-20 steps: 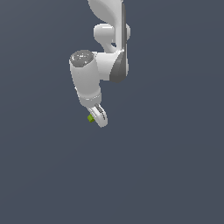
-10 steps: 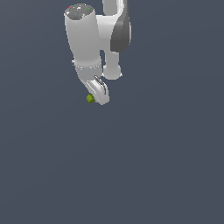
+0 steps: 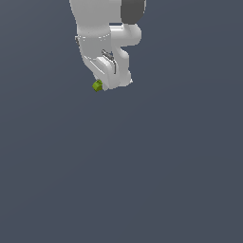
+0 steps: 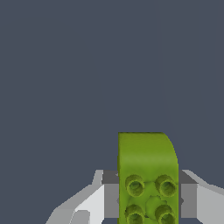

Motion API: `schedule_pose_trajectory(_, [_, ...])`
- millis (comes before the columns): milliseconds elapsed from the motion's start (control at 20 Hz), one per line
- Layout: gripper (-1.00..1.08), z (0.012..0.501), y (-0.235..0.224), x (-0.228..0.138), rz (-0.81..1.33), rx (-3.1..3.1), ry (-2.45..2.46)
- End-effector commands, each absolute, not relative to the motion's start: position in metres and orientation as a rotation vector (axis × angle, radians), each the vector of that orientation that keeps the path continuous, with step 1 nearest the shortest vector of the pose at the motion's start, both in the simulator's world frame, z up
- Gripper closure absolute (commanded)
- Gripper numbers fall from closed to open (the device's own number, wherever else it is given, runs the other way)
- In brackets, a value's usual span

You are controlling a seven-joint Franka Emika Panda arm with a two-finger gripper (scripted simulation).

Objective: Pick up the object and move it to a goal position.

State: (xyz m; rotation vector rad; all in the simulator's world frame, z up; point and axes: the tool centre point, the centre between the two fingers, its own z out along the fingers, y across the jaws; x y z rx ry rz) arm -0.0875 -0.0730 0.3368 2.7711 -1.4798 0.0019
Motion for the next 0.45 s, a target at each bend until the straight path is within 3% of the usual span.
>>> schedule_pose_trajectory(0, [1.08, 0.35, -0.072, -0.092, 0.001, 2.77, -1.479])
schedule_pose_trajectory(400, [1.08, 0.366, -0.07, -0.096, 0.0, 2.772, -1.478])
